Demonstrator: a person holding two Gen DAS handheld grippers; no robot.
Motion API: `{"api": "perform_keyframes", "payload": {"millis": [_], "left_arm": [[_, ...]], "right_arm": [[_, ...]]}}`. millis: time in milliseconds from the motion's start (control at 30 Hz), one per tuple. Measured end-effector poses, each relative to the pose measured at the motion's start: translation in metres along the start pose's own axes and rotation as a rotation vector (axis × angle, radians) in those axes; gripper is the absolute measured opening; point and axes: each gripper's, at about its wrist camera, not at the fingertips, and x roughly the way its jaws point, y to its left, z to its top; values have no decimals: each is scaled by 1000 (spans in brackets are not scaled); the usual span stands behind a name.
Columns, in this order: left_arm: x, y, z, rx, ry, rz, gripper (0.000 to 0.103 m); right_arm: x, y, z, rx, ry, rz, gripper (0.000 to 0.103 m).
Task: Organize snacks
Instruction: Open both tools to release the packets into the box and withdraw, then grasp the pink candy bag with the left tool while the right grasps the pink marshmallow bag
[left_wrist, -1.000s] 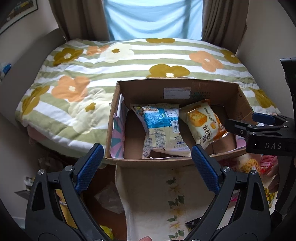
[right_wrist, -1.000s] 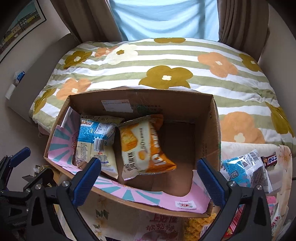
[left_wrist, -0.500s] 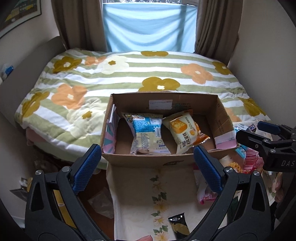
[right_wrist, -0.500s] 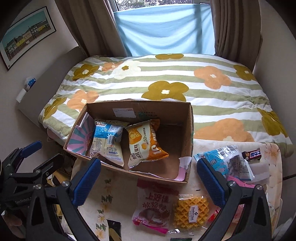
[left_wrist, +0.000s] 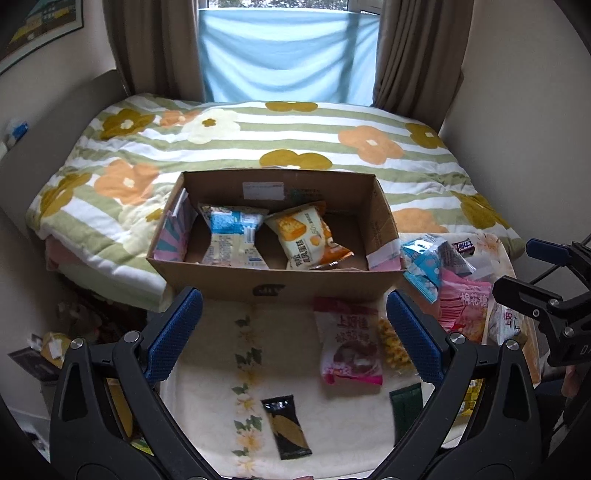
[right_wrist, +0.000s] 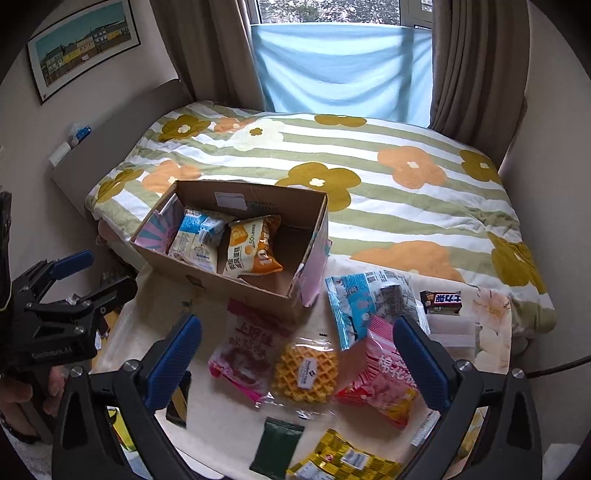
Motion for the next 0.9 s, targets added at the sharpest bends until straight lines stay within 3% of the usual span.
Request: {"api": "perform_keyframes", "payload": {"millis": [433,900], "left_arm": [[38,-53,-53,-14,103,67,99],[144,-63,-87,75,301,36,99]], "right_arm": [[-3,-57,-58,-113,21,49,103],[62,-105,-94,154,138,51,103]]}}
